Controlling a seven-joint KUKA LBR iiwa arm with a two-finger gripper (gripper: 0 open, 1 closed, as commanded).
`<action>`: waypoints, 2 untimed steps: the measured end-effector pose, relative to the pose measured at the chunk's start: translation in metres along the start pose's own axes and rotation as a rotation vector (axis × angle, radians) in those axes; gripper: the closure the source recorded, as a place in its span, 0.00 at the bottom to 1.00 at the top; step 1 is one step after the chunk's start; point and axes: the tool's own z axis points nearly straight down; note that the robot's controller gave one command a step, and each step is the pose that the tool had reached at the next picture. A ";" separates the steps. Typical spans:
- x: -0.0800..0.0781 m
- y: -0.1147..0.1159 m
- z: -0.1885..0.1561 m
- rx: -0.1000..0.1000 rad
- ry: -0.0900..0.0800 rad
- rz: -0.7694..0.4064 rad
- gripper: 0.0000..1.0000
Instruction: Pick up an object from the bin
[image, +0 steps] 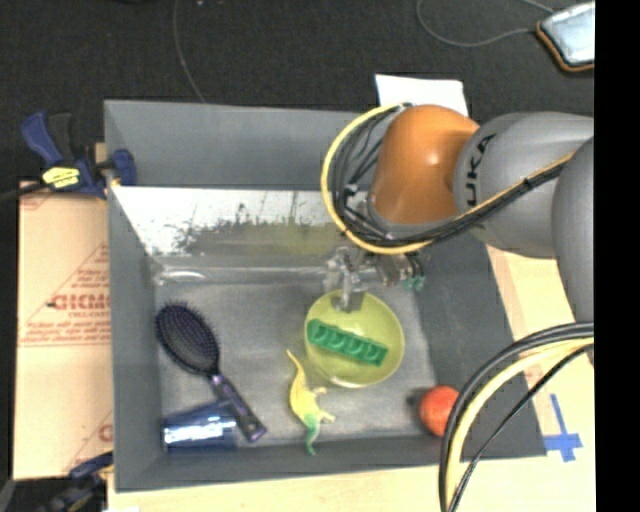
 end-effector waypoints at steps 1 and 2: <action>0.001 0.000 0.001 0.001 -0.002 -0.028 1.00; 0.007 0.004 0.007 0.002 -0.006 -0.037 1.00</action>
Offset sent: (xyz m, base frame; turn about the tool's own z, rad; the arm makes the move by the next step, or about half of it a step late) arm -0.0092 0.0049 -0.0091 -0.0434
